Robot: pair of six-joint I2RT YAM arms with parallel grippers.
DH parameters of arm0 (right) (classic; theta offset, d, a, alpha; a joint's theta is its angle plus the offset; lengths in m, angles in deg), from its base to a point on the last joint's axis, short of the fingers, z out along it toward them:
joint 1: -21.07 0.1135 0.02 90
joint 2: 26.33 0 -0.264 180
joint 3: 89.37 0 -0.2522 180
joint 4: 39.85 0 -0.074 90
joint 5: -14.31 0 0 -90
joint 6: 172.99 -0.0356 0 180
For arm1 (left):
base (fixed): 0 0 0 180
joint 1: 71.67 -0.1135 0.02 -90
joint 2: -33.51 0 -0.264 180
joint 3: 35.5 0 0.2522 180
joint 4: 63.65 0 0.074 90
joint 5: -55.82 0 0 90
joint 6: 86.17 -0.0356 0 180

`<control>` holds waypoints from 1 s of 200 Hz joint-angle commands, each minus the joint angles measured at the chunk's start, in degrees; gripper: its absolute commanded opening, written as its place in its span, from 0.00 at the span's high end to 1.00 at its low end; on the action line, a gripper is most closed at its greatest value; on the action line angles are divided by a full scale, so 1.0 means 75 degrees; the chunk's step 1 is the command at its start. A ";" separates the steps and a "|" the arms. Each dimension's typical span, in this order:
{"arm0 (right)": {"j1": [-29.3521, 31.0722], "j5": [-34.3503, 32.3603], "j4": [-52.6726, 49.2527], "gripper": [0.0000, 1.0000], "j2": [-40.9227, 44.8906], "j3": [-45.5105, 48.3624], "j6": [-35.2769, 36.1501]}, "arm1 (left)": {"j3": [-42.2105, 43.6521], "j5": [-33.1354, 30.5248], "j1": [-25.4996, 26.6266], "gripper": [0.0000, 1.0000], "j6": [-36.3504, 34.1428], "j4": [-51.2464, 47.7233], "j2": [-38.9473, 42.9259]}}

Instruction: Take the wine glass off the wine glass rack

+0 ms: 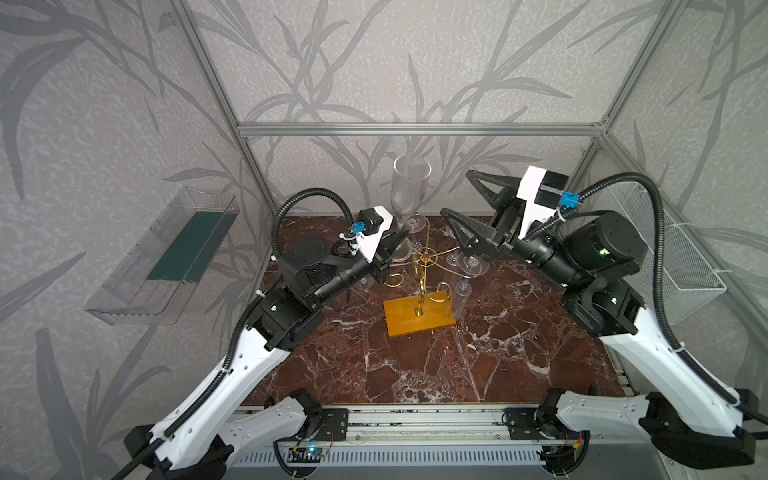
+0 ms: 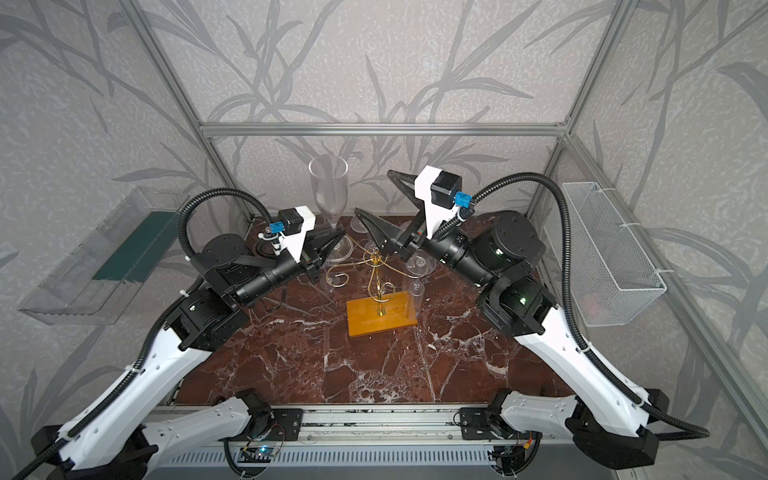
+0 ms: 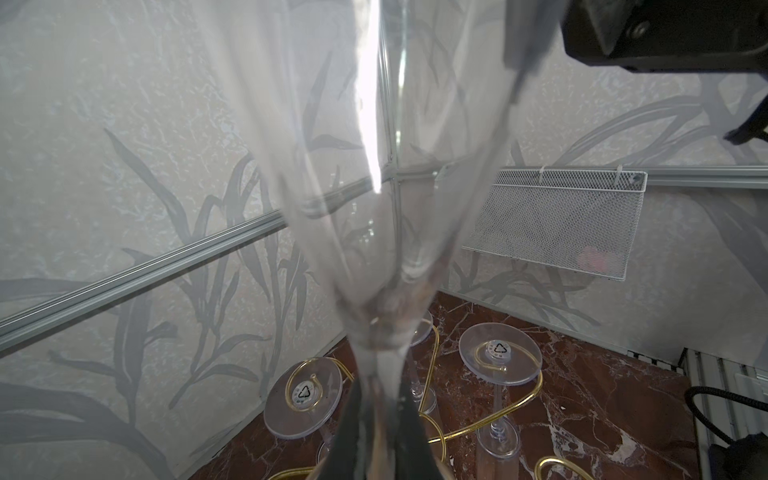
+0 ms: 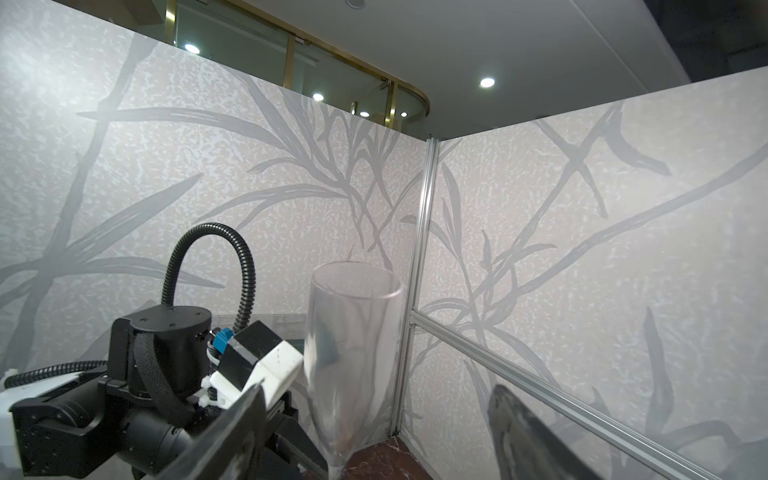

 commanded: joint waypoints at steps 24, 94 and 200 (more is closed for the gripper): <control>0.0025 0.0569 -0.0159 0.17 -0.0572 -0.0606 -0.0700 | 0.0035 -0.0090 0.0264 1.00 -0.0602 0.0323 -0.0059; 0.0021 0.0812 0.0045 0.22 -0.0914 -0.0794 -0.1037 | 0.0012 -0.0399 0.0734 1.00 -0.0999 0.0158 -0.0150; 0.0025 0.0719 0.0103 0.59 -0.0856 -0.0694 -0.0978 | -0.0002 -0.0634 0.0972 1.00 -0.1369 0.0028 -0.0184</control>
